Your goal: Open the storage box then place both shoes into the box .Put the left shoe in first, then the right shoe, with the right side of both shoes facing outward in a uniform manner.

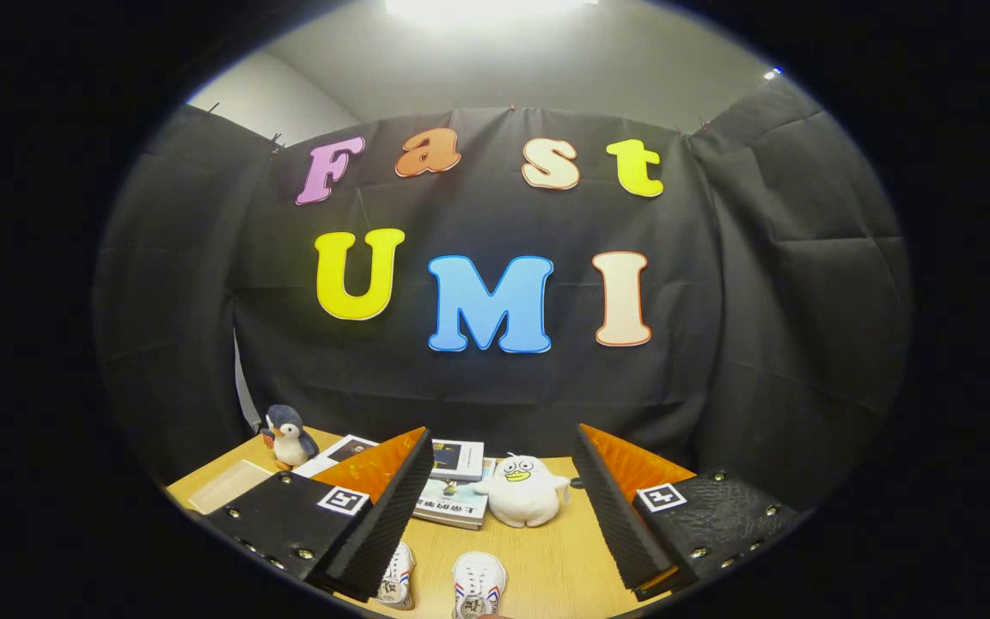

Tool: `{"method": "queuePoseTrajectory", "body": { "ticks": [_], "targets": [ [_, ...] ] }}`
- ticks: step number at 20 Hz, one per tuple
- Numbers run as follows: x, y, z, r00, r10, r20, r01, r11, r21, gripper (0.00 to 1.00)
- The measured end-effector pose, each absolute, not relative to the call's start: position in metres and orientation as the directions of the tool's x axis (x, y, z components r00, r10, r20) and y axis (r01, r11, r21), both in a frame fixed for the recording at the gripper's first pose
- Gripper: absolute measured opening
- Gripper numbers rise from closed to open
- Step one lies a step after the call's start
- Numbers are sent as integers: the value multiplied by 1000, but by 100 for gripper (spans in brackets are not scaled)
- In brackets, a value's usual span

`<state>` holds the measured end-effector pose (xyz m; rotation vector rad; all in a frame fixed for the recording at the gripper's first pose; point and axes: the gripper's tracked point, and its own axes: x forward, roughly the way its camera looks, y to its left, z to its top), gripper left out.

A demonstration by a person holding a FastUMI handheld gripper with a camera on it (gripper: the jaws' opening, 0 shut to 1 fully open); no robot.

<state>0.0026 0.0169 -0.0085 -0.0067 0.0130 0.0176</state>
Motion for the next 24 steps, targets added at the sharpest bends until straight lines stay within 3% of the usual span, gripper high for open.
{"method": "queuePoseTrajectory", "body": {
  "ticks": [5,15,24],
  "targets": [
    [10,40,-32,996,72,-61,-66,993,96,98],
    [28,120,-112,915,339,-217,-262,910,321,98],
    [10,224,-208,670,621,-407,-447,775,447,98]
  ]
}}
